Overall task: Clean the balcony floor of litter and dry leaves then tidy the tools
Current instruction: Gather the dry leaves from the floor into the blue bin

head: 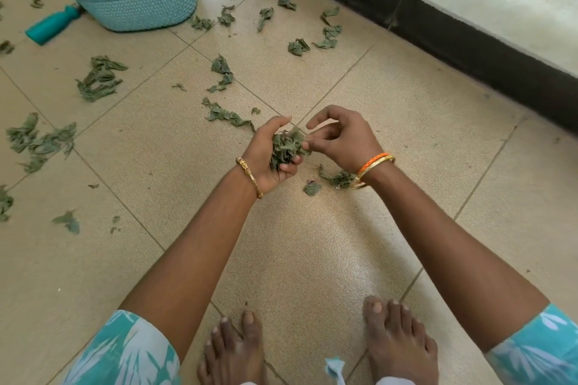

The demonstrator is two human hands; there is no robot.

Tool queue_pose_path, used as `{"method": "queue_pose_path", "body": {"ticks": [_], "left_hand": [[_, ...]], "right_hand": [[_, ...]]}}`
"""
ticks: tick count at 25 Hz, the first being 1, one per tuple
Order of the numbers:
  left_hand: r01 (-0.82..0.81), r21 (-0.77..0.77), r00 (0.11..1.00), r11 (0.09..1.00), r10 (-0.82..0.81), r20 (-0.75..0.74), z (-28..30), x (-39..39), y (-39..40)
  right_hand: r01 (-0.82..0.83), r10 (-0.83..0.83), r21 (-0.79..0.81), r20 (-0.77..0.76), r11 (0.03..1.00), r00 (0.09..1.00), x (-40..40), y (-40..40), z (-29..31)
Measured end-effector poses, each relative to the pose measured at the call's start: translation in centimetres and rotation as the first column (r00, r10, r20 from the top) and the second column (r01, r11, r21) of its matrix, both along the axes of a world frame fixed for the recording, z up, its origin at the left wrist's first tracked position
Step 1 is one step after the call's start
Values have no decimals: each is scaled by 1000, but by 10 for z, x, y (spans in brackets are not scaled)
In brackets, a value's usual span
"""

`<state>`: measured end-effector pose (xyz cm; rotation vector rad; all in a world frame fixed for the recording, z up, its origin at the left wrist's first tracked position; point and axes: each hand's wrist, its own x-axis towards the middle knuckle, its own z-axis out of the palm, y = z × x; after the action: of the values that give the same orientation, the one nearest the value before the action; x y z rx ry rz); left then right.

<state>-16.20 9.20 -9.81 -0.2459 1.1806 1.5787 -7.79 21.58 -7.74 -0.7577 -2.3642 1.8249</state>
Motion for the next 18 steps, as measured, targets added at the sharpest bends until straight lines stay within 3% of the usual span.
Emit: {"method": "queue_pose_path", "body": {"ticks": [2, 5, 7, 9, 10, 12, 14, 16, 18], "left_hand": [[28, -120, 996, 992, -38, -84, -3, 3, 4], [-73, -282, 988, 957, 31, -153, -8, 3, 1], [-124, -273, 988, 954, 93, -124, -11, 1, -6], [-129, -271, 989, 954, 102, -111, -14, 1, -12], [-124, -276, 989, 953, 95, -116, -15, 2, -13], [-114, -279, 989, 954, 83, -122, -17, 6, -14], [-109, -275, 990, 955, 80, -115, -19, 8, -16], [-103, -279, 992, 955, 77, -103, -18, 8, -19], [-94, -284, 994, 954, 72, -88, -15, 8, -20]], "right_hand": [[25, -25, 149, -3, 989, 1000, -4, -9, -2], [98, -96, 295, -24, 950, 995, 5, -3, -5], [-25, -16, 403, 99, 915, 995, 21, -3, -14], [-254, 125, 505, 275, 825, 953, 40, -19, -31], [-311, 167, 562, 294, 766, 941, 50, -33, -40], [-275, 203, 693, 186, 667, 961, 64, -55, -60], [-184, 215, 742, 56, 644, 975, 71, -61, -71], [-113, 208, 733, -39, 670, 977, 69, -53, -69], [-5, 106, 614, -128, 790, 986, 61, -43, -57]]}}
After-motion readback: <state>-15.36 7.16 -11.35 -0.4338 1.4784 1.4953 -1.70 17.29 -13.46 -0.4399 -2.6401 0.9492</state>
